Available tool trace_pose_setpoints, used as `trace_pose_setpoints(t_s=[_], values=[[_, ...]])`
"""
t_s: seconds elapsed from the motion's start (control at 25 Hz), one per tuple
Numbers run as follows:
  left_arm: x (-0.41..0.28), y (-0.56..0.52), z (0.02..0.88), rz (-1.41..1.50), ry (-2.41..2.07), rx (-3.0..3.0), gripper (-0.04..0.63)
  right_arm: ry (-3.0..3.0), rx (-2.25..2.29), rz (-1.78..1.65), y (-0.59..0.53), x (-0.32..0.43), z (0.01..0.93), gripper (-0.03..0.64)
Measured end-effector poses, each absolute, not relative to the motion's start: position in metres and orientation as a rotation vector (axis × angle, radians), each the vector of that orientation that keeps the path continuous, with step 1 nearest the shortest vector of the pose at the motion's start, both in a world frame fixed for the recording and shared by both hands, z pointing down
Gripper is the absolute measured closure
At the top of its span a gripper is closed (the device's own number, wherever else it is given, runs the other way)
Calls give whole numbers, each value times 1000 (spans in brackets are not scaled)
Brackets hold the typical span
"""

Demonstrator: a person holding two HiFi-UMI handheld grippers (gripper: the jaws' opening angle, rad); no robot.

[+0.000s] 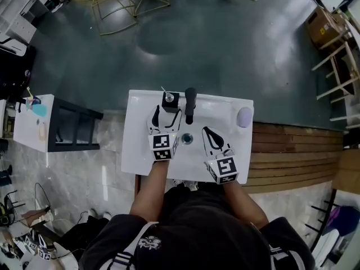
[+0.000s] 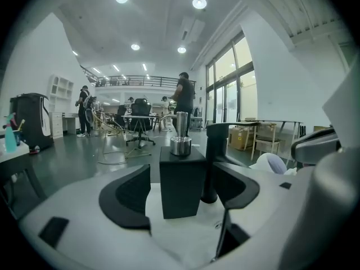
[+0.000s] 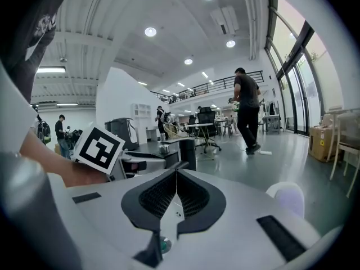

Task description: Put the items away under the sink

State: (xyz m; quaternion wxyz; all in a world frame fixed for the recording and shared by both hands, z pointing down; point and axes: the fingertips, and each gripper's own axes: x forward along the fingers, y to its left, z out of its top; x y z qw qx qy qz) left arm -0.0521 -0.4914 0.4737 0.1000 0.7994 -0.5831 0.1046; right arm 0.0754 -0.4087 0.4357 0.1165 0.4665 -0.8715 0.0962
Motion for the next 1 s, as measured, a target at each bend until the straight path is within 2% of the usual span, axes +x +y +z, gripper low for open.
trace_pose_setpoints(t_s=[1.0], values=[[-39,-534,520,389,-1764,2335,261,-2464,1381,365,-401,102,474,594]])
